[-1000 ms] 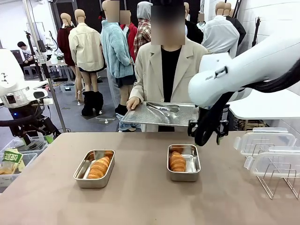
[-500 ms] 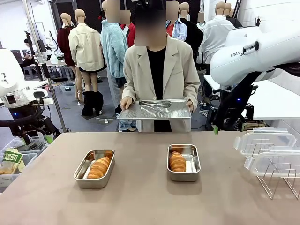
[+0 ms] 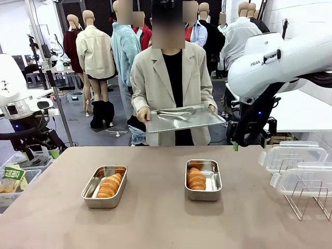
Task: Place the bread in airtight containers.
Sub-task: Pick up one Airtight Container lid and hand it to the human.
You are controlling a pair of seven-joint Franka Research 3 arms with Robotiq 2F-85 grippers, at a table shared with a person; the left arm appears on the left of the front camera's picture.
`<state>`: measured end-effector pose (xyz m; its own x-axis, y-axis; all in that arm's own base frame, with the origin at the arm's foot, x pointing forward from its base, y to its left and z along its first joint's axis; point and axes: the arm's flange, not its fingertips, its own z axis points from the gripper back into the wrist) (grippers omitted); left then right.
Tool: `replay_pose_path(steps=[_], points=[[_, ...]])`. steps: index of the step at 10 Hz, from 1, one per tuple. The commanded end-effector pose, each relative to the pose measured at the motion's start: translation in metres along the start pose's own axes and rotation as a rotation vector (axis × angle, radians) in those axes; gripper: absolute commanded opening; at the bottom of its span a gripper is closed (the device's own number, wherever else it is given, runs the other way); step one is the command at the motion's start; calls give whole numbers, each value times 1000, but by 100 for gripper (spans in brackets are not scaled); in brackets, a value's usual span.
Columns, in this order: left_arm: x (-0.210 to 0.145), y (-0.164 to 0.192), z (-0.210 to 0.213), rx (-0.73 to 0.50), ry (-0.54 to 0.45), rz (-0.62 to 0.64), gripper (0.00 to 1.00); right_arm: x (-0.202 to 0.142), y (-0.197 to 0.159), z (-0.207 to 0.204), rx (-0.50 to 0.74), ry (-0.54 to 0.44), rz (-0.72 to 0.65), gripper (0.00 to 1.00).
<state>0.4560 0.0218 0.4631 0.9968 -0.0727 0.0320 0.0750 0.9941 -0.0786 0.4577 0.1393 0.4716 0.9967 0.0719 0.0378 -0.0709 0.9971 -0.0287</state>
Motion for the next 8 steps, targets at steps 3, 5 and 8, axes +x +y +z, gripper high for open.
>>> replay_pose_path(steps=[3,5,8], points=[[2,0,2,8,1,0,100,2,1,-1,6,-7,-21,100],[2,0,2,8,1,0,100,2,1,-1,6,-7,-21,100],[2,0,2,8,1,0,100,2,1,-1,6,-7,-21,100]])
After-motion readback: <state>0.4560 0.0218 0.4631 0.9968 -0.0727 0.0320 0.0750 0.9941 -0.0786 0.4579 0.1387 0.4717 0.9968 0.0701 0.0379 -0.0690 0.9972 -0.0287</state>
